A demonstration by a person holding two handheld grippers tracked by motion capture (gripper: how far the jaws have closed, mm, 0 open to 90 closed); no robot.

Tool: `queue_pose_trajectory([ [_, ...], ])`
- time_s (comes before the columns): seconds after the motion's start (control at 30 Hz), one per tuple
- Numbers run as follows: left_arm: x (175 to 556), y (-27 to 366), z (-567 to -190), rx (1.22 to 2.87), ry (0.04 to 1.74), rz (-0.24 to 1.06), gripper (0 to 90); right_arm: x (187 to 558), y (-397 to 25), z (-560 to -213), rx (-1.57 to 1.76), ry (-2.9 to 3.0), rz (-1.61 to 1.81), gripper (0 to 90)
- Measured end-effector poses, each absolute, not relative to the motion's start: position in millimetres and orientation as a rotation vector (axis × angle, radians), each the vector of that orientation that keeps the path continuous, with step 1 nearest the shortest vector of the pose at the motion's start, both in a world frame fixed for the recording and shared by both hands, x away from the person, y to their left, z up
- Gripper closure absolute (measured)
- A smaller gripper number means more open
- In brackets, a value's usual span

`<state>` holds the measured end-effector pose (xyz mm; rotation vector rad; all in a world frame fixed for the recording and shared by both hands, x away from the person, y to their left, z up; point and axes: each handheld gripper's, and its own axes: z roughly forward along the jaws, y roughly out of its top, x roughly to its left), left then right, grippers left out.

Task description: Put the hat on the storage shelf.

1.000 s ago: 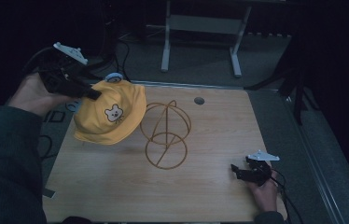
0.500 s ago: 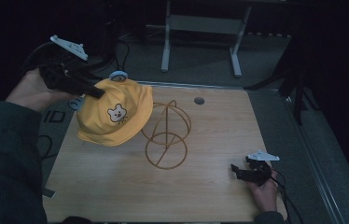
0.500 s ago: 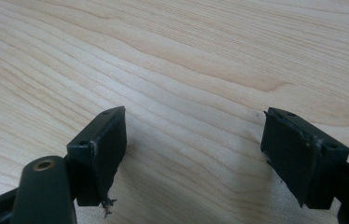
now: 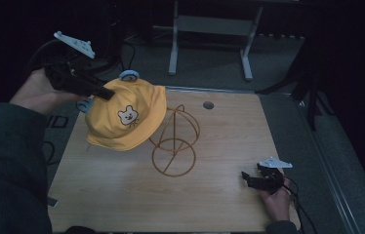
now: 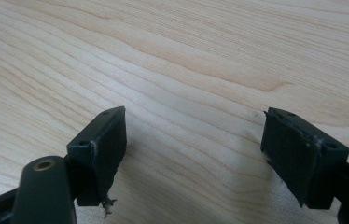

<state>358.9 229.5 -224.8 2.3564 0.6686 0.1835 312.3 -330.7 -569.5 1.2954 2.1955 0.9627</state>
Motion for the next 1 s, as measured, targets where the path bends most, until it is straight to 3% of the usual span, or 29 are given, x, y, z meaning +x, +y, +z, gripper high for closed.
queue_pose_trajectory([
  [1.0, 372.6, 181.6, -215.1, 2.38, 0.589, 0.189, 79.4, 312.3, -330.7, -569.6, 1.295, 2.195, 0.964, 22.3],
])
